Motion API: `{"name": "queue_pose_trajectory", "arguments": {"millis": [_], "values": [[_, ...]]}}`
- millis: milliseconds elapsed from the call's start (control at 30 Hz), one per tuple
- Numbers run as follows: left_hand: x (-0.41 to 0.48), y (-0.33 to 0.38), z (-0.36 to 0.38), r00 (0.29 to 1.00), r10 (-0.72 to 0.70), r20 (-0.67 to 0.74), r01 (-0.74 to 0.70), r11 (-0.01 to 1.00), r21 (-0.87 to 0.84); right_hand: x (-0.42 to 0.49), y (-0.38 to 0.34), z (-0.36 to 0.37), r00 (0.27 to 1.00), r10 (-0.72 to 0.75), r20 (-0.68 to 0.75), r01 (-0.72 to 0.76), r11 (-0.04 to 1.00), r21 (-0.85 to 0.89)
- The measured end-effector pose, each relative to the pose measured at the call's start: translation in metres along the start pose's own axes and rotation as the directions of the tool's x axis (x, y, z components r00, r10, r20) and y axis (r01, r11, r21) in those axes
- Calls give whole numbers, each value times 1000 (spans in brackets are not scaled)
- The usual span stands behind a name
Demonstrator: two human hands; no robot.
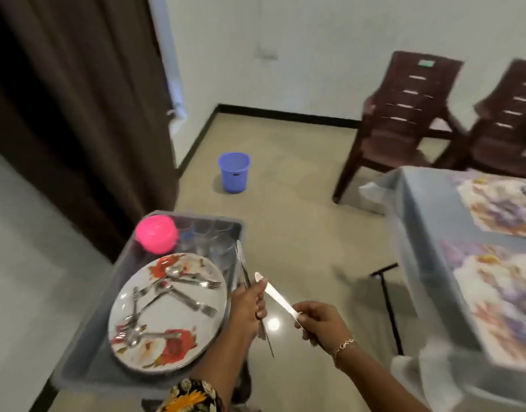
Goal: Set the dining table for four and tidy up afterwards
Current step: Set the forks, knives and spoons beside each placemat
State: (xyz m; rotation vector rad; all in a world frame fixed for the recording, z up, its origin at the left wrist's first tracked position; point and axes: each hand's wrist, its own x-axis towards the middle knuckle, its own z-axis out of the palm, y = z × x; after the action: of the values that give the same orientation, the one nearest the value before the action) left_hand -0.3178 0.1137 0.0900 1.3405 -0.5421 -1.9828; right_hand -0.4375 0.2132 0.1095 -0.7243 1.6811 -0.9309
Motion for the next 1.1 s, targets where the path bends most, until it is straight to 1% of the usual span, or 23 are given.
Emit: {"name": "queue_pose_trajectory", "arguments": {"millis": [33, 100, 200, 267, 333, 400, 533, 633, 733, 800, 867, 933, 1033, 1100], "values": [[-1, -8, 18, 999, -8, 39, 7, 1000, 23, -9, 4, -16, 1000, 9, -26, -8, 999, 37], [-5, -24, 54, 991, -29, 127, 22, 998, 56, -24, 11, -49, 997, 57, -51, -48, 985, 167], [-17, -53, 115, 965, -53, 257, 15, 989, 150, -49, 28, -107, 987, 149, -56, -113, 902, 417], [-29, -81, 158, 942, -74, 327, 4, 978, 210, -67, 42, -150, 984, 166, -58, -114, 852, 511], [-44, -111, 202, 918, -95, 386, 4, 973, 230, -85, 57, -196, 980, 183, -85, -104, 820, 562], [-57, -144, 247, 895, -123, 428, 21, 972, 235, -101, 77, -244, 968, 208, -139, -96, 823, 559], [-76, -206, 326, 846, -203, 493, 85, 964, 252, -133, 108, -334, 931, 202, -304, -57, 903, 426], [-87, -244, 373, 827, -248, 505, 115, 953, 281, -155, 124, -387, 892, 187, -410, 0, 910, 416], [-98, -272, 410, 803, -271, 531, 109, 942, 317, -174, 134, -430, 867, 224, -445, -1, 894, 447], [-102, -288, 435, 779, -285, 559, 92, 933, 347, -180, 143, -458, 863, 240, -445, -55, 920, 389], [-100, -302, 458, 774, -298, 559, 83, 923, 377, -180, 150, -484, 856, 255, -450, -91, 930, 355], [-90, -314, 480, 771, -344, 536, 129, 908, 399, -176, 159, -513, 833, 282, -476, -104, 925, 366], [-72, -327, 508, 742, -438, 508, 226, 876, 425, -163, 165, -558, 788, 306, -533, -110, 924, 367], [-58, -334, 524, 749, -442, 493, 254, 879, 402, -151, 166, -589, 759, 311, -572, -128, 932, 338]]}}
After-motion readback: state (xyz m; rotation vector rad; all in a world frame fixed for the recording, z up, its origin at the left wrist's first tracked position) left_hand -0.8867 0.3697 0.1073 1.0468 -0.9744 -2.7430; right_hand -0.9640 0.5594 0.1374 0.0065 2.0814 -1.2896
